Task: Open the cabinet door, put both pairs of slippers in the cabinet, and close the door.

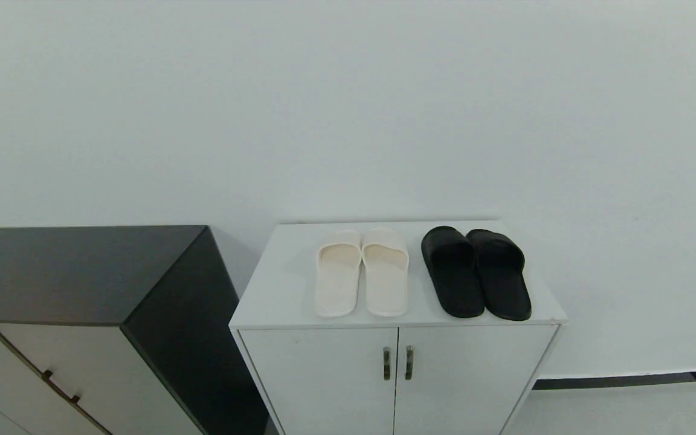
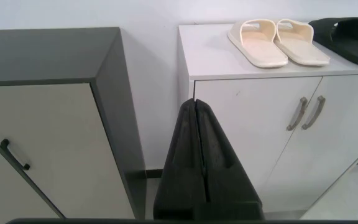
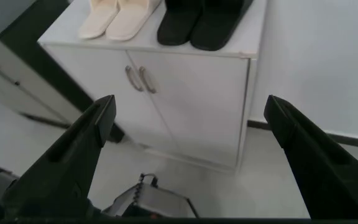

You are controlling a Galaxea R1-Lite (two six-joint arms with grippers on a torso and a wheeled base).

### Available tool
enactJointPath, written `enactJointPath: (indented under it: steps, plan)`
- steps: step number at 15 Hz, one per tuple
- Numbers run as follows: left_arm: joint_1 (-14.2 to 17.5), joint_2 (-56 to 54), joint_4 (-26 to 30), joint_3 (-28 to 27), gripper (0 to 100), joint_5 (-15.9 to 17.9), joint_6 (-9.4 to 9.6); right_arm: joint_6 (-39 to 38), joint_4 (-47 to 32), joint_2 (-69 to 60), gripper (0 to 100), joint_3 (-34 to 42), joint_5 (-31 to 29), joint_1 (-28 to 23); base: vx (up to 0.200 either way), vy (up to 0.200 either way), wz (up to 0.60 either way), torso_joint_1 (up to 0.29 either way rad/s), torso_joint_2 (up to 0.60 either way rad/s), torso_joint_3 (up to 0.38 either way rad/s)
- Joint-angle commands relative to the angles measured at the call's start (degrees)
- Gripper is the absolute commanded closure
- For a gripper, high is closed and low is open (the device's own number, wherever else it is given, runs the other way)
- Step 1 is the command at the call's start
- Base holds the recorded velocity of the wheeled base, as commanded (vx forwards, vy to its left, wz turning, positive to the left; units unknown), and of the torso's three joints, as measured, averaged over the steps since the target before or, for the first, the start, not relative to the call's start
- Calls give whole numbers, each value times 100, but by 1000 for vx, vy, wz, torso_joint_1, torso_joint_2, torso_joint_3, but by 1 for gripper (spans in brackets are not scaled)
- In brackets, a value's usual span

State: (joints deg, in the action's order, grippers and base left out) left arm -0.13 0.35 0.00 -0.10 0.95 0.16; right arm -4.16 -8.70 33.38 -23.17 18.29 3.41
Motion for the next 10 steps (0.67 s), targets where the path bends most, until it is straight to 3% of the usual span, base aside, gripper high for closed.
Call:
enactJointPath:
  steps: [1,5,7,10]
  plan:
    - [-4,35,0,1,100,2,2,-24,659,1285,0,-64,35,309,0,0,0,0,0,0]
    - [-4,61,0,1,100,2,2,-50,1327,2287,0,-161,-528,678,0,0,0,0,0,0]
    - [-22,149,0,1,100,2,2,-402,1644,2727,0,-196,-1161,1329,0,0,0,0,0,0]
    - [-22,149,0,1,100,2,2,-1193,2734,3887,0,-390,-2470,2331,0,0,0,0,0,0]
